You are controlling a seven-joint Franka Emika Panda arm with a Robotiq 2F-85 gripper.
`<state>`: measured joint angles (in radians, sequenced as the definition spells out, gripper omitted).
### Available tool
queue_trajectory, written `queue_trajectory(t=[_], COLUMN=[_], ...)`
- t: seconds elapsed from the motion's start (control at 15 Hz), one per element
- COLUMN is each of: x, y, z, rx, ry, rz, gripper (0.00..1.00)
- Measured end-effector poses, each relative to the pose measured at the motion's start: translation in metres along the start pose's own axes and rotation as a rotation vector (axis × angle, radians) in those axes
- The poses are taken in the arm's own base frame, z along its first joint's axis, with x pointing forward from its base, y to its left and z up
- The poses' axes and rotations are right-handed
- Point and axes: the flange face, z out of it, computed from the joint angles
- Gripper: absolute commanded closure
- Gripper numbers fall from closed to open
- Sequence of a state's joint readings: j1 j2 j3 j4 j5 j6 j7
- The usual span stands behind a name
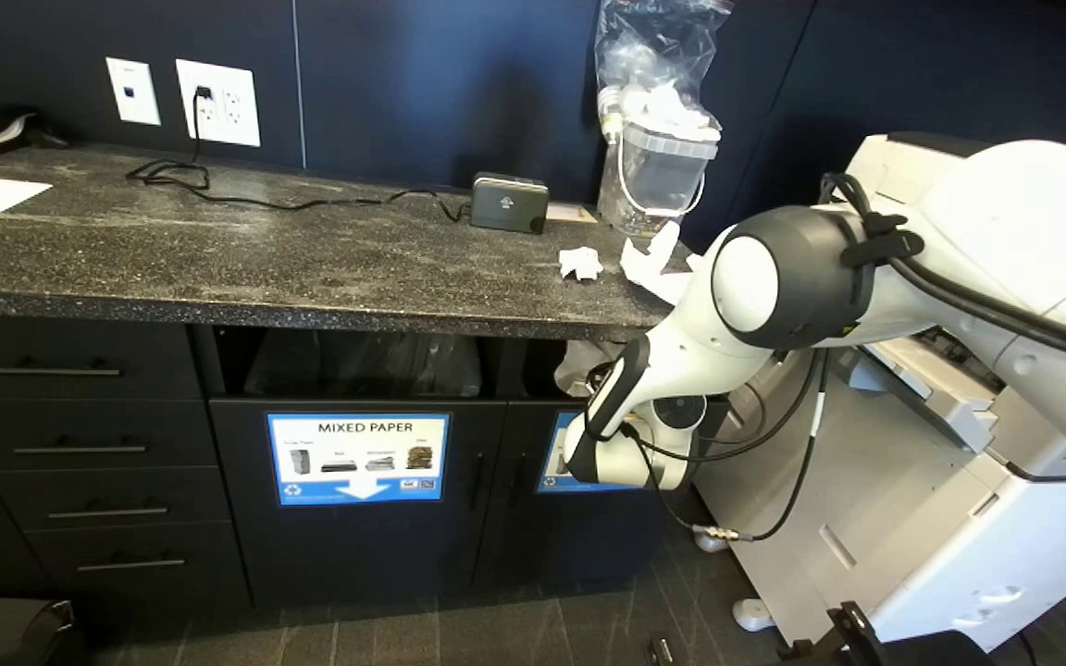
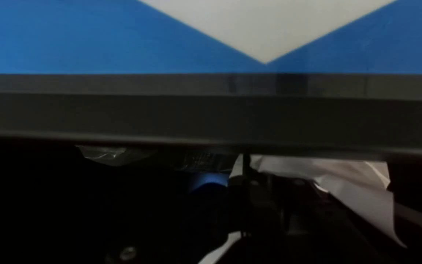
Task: Throw some of the papers on the countertop into the trash can on the right
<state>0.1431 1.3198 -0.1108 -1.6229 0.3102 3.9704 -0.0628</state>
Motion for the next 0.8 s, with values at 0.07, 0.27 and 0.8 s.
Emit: queue_trajectory(t=[0.07,0.27,0.8], x=[0.002,0.004,-0.009], y=[0.002,0.006,0.007], z=[0.006,0.016,0.027], rx=[-0.002,-0.006,-0.005], ry=[0.004,0.017,0.009], rz=[-0.002,-0.005,-0.003], gripper=[0.91,0.91,0.39])
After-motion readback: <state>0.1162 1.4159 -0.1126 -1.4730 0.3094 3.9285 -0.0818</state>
